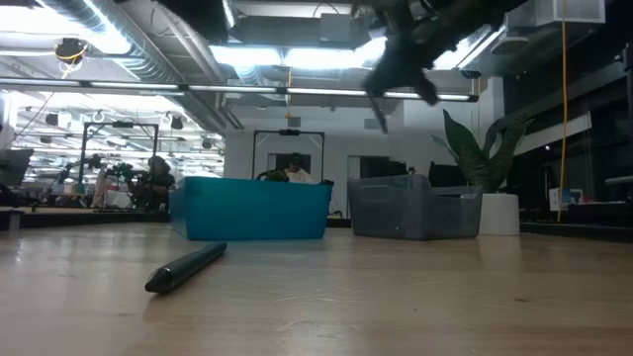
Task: Sort pens & pencils
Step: Put the left black pen into the gray bin
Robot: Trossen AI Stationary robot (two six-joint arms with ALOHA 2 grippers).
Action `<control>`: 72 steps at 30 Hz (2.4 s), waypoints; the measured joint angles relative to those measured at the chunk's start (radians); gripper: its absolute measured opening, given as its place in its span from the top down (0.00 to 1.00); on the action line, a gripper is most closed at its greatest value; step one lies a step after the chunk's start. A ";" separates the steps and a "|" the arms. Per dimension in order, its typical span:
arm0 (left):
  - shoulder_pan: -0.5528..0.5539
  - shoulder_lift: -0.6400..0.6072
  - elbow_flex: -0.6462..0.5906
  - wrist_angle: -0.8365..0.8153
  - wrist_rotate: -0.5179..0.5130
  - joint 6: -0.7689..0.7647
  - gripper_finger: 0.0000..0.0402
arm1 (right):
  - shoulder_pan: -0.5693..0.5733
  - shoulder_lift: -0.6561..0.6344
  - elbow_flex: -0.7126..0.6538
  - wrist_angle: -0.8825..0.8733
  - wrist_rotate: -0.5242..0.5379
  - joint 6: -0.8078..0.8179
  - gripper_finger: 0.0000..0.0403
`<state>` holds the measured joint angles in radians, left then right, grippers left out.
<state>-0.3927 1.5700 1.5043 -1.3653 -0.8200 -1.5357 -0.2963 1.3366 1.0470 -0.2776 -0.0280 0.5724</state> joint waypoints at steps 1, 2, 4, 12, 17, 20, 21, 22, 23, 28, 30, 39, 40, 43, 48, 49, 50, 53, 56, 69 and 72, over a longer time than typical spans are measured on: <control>0.007 0.000 0.000 -0.022 0.003 -0.004 0.88 | -0.003 -0.014 0.000 -0.056 0.026 0.001 0.93; 0.014 0.000 0.000 -0.034 0.005 -0.004 0.88 | -0.003 -0.024 0.000 -0.100 0.053 0.004 0.93; 0.030 0.000 -0.002 -0.047 0.009 0.003 0.88 | -0.003 -0.034 0.000 -0.185 0.105 0.022 0.93; 0.087 0.000 -0.002 -0.059 0.012 0.108 0.88 | -0.002 0.017 0.000 -0.291 0.202 0.065 0.93; 0.096 0.000 -0.002 -0.061 0.023 0.136 0.88 | -0.031 0.085 0.000 -0.324 0.218 0.143 0.93; 0.096 0.000 -0.002 -0.063 0.026 0.147 0.88 | -0.053 0.119 0.000 -0.325 0.221 0.216 0.93; 0.096 0.000 -0.002 -0.063 0.026 0.155 0.88 | -0.060 0.129 0.000 -0.329 0.221 0.249 0.93; 0.096 0.000 -0.002 -0.063 0.026 0.158 0.88 | -0.067 0.135 0.000 -0.335 0.225 0.272 0.93; 0.096 0.000 -0.002 -0.064 0.026 0.158 0.88 | -0.074 0.139 0.000 -0.344 0.235 0.302 0.93; 0.095 0.000 -0.002 -0.065 0.029 0.198 0.88 | -0.093 0.142 0.021 -0.397 0.247 0.421 0.93; 0.095 0.000 -0.002 -0.065 0.029 0.217 0.88 | -0.092 0.141 0.049 -0.409 0.258 0.461 0.93; 0.100 0.000 -0.002 -0.070 0.027 0.325 0.88 | -0.085 0.144 0.132 -0.530 0.310 0.664 0.93; 0.100 0.000 -0.002 -0.074 0.025 0.335 0.88 | -0.077 0.146 0.132 -0.529 0.318 0.688 0.93; 0.100 0.000 -0.002 -0.105 0.021 0.346 0.88 | -0.058 0.163 0.127 -0.537 0.321 0.756 0.93; 0.100 0.001 -0.002 -0.170 -0.002 0.344 0.88 | -0.051 0.209 0.127 -0.539 0.299 0.812 0.93; 0.100 0.001 -0.002 -0.180 -0.004 0.342 0.88 | -0.051 0.221 0.127 -0.541 0.291 0.828 0.93; 0.099 0.001 -0.002 -0.191 -0.004 0.342 0.88 | -0.051 0.233 0.127 -0.539 0.290 0.834 0.93; 0.099 0.001 -0.002 -0.207 -0.006 0.341 0.88 | -0.051 0.264 0.127 -0.527 0.275 0.841 0.93; 0.099 0.001 -0.015 -0.207 -0.009 0.342 0.88 | -0.053 0.287 0.127 -0.527 0.269 0.841 0.93; 0.098 0.001 -0.086 -0.206 0.001 0.341 0.88 | -0.082 0.355 0.127 -0.530 0.255 0.838 0.93; 0.098 0.001 -0.086 -0.206 0.001 0.341 0.88 | -0.082 0.371 0.127 -0.527 0.244 0.839 0.93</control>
<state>-0.2947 1.5711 1.4181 -1.5712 -0.8188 -1.1946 -0.3779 1.7081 1.1740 -0.8041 0.2161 1.4111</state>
